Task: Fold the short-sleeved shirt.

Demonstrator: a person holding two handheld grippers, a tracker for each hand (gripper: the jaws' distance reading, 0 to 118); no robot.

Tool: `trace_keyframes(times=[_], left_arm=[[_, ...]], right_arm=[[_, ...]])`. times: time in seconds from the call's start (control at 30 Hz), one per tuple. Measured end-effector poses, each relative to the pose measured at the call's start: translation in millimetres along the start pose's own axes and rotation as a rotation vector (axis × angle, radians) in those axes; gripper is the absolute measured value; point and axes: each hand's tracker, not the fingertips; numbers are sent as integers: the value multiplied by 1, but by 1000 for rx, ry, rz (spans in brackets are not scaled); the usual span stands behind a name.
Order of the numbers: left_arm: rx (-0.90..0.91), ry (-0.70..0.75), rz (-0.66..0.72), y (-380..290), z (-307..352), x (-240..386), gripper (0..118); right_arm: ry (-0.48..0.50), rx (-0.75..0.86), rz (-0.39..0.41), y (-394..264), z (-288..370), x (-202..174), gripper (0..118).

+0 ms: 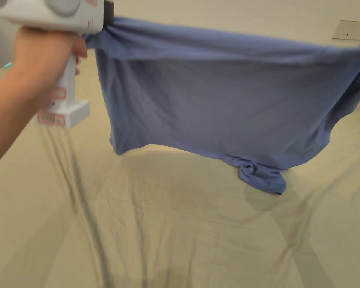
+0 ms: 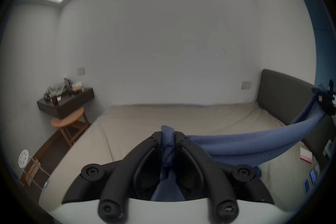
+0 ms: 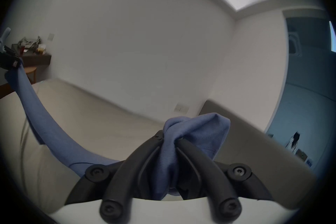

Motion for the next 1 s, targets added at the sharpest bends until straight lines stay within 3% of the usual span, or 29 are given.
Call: trace_keyframes(times=[0.17,0.37,0.6,0.8,1.0], left_arm=[[-166,-13,-49,-103,12,-9,10],[-347,-34,-85,-237,69,-11,10],[-552,-61,-112,-355,153,-16,10],[-597,-76,-164,-388,210,-21,10],[-679,-90,-254,-404,248,-22,10]], right_arm=[[110,-180,-71,-96,30,-27,4],[209,-417,-177,-213,128,-51,4],[236,-725,-262,-338,221,-65,4],[243,-848,-358,-371,286,-49,4],[253,-902,-363,-369,333,-33,4]])
